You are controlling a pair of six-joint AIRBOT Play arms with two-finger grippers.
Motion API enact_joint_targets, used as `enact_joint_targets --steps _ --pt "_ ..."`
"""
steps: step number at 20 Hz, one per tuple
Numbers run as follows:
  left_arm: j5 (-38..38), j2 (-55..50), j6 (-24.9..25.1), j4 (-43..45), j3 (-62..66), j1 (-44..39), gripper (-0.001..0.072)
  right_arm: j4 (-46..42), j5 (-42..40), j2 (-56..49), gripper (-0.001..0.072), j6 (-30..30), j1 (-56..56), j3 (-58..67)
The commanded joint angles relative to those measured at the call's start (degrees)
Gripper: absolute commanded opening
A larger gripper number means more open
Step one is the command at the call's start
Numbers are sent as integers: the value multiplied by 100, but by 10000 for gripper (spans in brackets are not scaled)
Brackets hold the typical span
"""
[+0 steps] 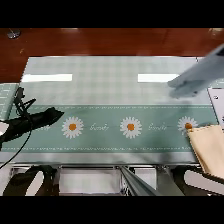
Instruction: Fold the shirts.
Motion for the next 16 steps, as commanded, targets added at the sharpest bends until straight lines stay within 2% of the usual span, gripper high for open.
enact_joint_targets --steps 1,5,7,9,10,11,13,14,16 --pt "181 0 85 -59 0 2 21 -424 417 988 37 155 -1043 -988" --pt "424 -2 87 -59 0 2 21 -1757 413 2483 37 101 -2240 -3062" --pt "570 -2 83 -59 0 2 21 -2822 411 3252 38 -199 -2745 -4245" --pt "592 -2 83 -61 0 0 21 -3985 356 3862 38 -240 -3228 -5156" --pt "592 -2 85 -61 0 0 21 -4057 234 4105 38 -142 -3434 -5490" --pt "592 -2 85 -61 0 0 21 -4057 92 4304 76 20 -3593 -5790" --pt "592 -4 149 -57 0 2 21 -4221 -214 4446 575 205 -3799 -6096" --pt "715 -20 511 -48 24 20 21 -4133 -492 4391 599 151 -3816 -6076" --pt "625 -225 688 57 518 361 21 -3429 -1091 3987 599 -175 -3648 -5668"
